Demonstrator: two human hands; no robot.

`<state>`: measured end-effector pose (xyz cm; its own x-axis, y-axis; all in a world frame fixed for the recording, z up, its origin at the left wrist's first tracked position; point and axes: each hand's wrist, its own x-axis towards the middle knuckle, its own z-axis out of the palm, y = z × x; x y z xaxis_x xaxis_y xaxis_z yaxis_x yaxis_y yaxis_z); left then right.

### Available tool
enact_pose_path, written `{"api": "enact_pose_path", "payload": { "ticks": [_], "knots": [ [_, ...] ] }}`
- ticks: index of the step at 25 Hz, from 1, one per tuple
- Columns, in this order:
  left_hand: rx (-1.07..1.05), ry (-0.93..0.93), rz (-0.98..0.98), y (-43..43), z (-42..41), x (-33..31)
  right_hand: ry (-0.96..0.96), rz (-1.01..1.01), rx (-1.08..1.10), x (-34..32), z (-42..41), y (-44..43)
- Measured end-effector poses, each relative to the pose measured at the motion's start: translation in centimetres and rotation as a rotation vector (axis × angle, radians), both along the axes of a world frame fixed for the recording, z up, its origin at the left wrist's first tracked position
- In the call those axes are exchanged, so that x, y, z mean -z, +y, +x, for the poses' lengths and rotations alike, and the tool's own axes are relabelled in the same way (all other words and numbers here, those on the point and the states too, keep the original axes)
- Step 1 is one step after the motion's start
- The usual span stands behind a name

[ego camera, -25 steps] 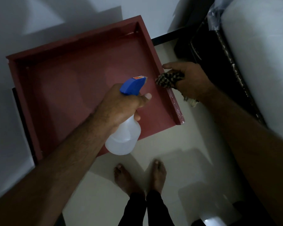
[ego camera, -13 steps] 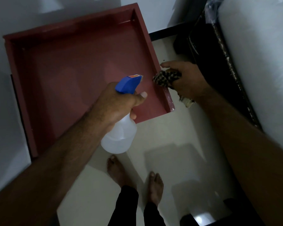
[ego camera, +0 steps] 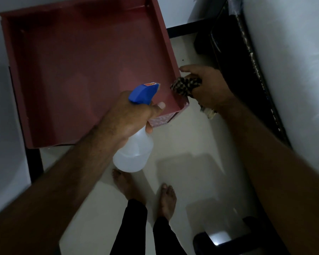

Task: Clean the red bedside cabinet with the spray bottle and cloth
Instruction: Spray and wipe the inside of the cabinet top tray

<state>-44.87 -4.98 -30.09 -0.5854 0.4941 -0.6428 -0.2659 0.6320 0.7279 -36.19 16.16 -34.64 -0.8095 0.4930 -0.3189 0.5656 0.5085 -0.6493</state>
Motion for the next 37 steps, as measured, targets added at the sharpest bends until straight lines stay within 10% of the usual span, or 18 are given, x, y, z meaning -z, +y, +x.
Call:
{"api": "enact_pose_path", "payload": {
  "ticks": [17,37],
  "knots": [
    [-0.031,-0.003,0.011,-1.3,3.1,0.5,0.132,0.022,0.093,2.8,6.0,-3.0],
    [-0.065,0.04,0.023,-5.3,6.3,0.9,0.299,-0.345,0.853,8.2,9.6,-9.5]
  ]
}}
